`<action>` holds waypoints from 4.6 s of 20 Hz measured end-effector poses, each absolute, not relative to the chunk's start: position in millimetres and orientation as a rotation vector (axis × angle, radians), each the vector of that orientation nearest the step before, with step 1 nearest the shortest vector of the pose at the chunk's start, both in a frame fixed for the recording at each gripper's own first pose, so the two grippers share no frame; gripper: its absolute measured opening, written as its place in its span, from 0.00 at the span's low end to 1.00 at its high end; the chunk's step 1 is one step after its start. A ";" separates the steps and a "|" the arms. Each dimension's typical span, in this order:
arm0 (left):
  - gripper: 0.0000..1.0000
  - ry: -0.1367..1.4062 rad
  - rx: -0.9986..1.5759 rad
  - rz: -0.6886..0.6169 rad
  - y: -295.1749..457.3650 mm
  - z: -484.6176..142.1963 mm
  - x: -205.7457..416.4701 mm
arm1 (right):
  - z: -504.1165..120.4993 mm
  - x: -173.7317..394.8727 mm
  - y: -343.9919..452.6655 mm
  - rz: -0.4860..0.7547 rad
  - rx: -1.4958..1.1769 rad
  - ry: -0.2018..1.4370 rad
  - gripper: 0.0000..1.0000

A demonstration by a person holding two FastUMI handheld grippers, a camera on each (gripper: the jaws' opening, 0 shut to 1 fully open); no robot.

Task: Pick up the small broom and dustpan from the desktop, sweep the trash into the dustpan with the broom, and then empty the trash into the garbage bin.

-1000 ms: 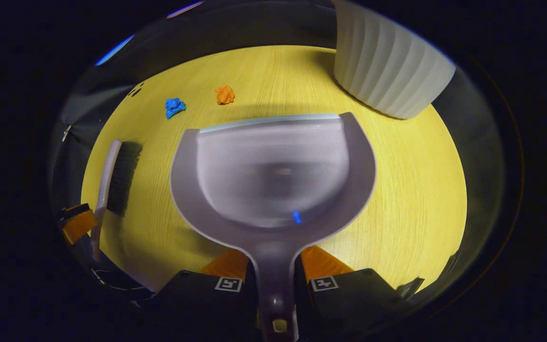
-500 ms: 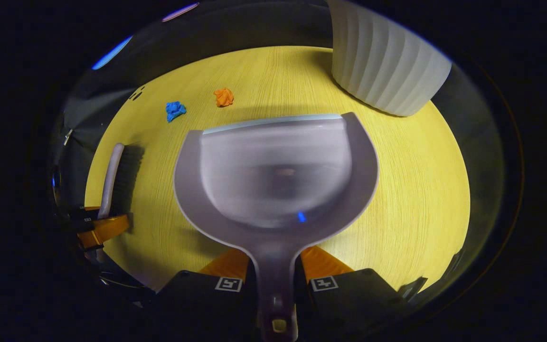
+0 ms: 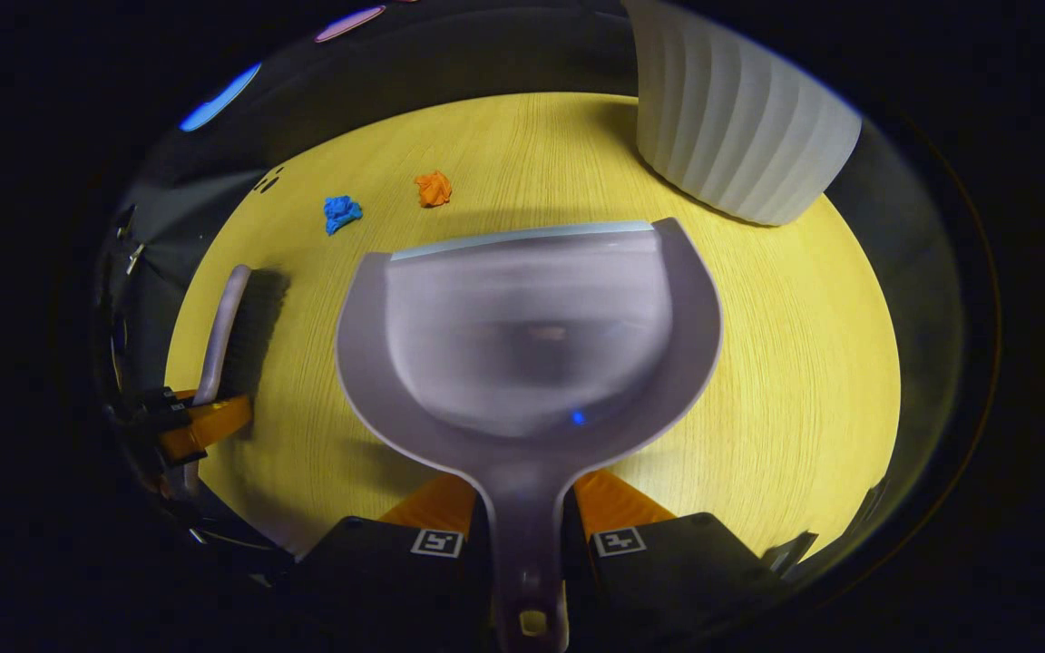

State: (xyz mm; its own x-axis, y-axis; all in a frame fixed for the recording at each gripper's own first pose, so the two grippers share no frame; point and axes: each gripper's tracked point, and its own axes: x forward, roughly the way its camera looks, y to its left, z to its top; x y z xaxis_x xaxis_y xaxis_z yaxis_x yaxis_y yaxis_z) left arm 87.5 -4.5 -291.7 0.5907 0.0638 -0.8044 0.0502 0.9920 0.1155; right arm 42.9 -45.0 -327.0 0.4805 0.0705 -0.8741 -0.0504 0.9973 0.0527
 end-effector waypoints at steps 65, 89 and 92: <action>0.23 0.863 0.341 -0.542 -124.7 -244.6 101.4 | -287.5 50.1 -112.9 0.344 -0.275 0.974 0.37; 0.24 0.867 0.036 -0.227 -40.8 -345.6 -9.5 | -29.2 121.8 -254.7 0.127 -0.153 0.706 0.37; 0.24 0.851 0.005 -0.189 -31.2 -336.2 -3.1 | -18.8 155.7 -299.2 0.036 -0.145 0.694 0.36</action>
State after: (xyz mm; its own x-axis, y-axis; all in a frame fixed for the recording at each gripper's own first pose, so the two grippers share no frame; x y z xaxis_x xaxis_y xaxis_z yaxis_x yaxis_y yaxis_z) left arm -3.1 -31.2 -336.2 0.6435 -0.1643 -0.7476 0.1681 0.9832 -0.0714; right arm 155.7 -299.2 -18.8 0.7686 -0.0148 -0.6395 -0.0814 0.9893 -0.1207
